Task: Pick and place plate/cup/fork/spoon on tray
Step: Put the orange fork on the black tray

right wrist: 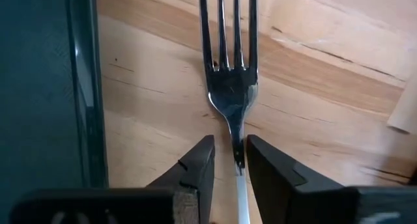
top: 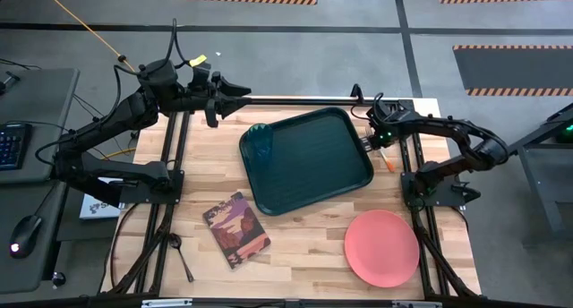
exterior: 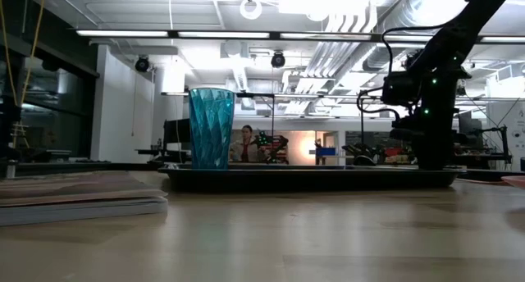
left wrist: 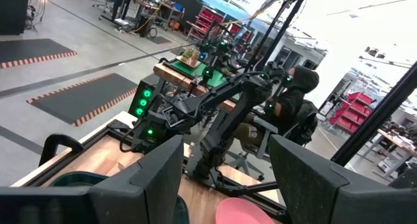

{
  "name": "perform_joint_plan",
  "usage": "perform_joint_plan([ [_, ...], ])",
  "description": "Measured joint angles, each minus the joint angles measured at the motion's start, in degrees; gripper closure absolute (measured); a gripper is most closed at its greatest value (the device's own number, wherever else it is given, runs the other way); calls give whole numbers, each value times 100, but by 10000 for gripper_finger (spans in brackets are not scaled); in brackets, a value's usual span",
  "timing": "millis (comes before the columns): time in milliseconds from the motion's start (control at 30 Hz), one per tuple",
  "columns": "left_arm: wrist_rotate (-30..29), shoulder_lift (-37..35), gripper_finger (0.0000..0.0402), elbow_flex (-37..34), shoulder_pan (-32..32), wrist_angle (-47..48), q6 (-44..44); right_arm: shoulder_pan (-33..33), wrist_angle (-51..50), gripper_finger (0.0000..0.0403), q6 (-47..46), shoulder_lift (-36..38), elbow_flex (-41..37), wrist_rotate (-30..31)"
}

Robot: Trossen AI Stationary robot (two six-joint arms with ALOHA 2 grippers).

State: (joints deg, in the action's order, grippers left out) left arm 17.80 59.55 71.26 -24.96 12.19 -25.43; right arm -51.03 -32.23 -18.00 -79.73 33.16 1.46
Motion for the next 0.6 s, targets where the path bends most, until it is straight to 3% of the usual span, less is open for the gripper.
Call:
perform_joint_plan([
  [300, 2, 0, 186, 0, 157, 2, 4, 0, -66, 326, -15, -104, -3, -3],
  [533, -9, 0, 186, 0, 157, 1, 7, 2, -104, 392, -129, -106, 1, -14],
  [600, -11, 0, 186, 0, 157, 2, 7, 2, -169, 395, -119, -115, 68, -12],
])
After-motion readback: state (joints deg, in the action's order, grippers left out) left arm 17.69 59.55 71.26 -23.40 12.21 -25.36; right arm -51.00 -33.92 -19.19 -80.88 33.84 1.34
